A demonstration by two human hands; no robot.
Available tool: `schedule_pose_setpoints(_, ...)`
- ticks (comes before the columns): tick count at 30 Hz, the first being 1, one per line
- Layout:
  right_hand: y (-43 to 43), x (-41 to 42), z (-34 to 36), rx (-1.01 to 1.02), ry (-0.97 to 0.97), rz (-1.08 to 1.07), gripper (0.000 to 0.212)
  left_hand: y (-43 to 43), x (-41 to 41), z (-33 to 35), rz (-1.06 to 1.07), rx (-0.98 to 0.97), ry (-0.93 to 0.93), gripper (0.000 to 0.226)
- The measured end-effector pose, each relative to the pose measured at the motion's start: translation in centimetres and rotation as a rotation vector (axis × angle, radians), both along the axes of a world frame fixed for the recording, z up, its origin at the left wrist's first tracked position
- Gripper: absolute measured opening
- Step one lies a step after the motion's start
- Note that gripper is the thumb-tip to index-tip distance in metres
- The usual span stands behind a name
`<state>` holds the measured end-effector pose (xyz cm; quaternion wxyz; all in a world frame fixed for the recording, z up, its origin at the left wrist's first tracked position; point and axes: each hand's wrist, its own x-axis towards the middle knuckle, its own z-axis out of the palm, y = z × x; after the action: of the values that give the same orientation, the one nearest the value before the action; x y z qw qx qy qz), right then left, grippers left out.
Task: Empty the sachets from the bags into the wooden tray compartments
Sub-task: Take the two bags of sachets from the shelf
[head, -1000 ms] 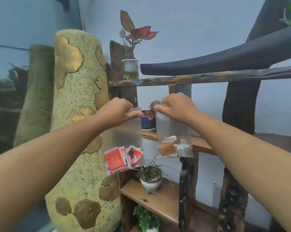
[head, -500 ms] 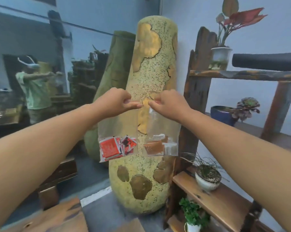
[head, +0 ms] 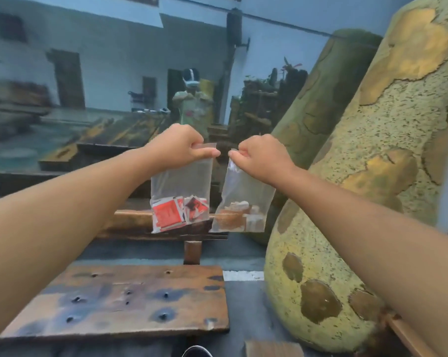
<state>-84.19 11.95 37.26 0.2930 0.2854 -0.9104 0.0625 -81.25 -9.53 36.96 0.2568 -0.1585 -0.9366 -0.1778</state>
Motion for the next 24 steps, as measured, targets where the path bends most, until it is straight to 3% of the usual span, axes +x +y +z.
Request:
schedule_pose_setpoints(11, -18.5, 1.6, -1.1, -0.081, -0.059, 0.534, 0.051, -14.0, 12.0, -0.4, 0.489, -0.068, -0.071, 0.066)
schedule_pose_setpoints(24, -29.3, 11.8, -0.9, -0.135, -0.137, 1.173, 0.049, -13.7, 30.4, 0.8, 1.135, -0.113, -0.082, 0.065)
